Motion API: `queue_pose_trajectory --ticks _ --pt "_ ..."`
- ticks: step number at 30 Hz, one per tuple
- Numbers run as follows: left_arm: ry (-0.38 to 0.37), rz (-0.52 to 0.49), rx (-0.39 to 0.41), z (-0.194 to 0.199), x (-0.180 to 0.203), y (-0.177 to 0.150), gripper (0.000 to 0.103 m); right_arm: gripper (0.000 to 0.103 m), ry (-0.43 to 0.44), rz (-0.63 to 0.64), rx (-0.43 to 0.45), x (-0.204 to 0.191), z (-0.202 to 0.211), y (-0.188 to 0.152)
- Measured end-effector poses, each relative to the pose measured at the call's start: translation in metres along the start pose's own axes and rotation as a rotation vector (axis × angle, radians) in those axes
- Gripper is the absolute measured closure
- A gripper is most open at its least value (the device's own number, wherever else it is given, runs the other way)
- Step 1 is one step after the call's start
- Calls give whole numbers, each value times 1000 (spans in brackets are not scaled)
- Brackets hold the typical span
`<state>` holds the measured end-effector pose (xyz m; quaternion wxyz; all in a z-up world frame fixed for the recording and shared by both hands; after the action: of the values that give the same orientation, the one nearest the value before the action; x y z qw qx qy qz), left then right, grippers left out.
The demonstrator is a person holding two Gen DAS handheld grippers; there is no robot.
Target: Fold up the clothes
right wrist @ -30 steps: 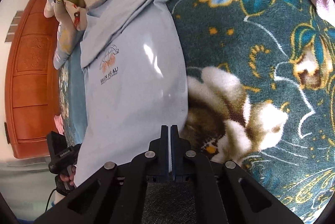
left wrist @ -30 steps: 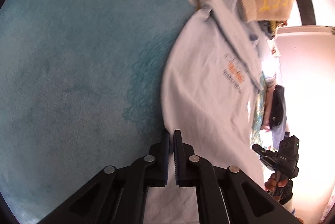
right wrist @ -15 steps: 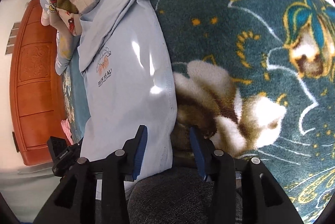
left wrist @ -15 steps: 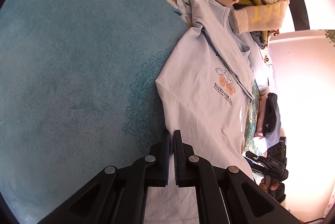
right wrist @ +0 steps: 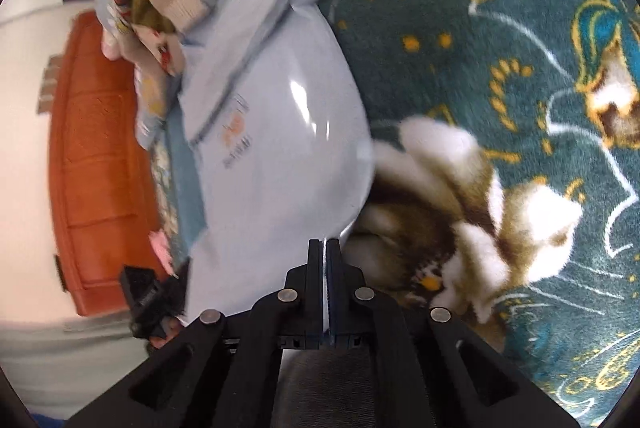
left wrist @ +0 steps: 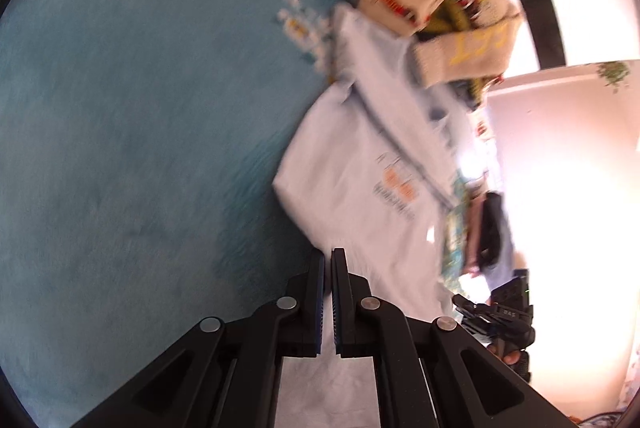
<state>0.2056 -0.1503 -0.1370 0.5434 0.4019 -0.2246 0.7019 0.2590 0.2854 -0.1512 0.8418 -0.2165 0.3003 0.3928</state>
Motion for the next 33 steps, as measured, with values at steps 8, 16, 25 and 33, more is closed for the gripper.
queue_pose_trajectory --ticks 8,16,25,33 --pt "-43 -65 93 -10 29 65 99 101 169 9 141 -34 30 45" --pt "25 -85 121 -64 38 142 99 101 101 -22 233 -47 21 121" --pt "92 -3 92 -90 12 159 99 99 -77 -45 221 -35 -13 159" --pt "152 20 62 -71 -12 119 67 70 -125 -4 249 -31 11 128"
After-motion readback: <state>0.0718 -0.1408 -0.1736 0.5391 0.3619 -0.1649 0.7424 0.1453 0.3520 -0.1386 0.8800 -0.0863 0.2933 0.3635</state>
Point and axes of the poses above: each gripper's, at about its wrist camera, not at the fingertips, and z roughly against the way its jaws point, x to its right, y to its top, the point moved 2 cm from there along -z, roughly the way its jaws point, and after that the axes turned 6 degrees about -y, right-handed, at the moved point
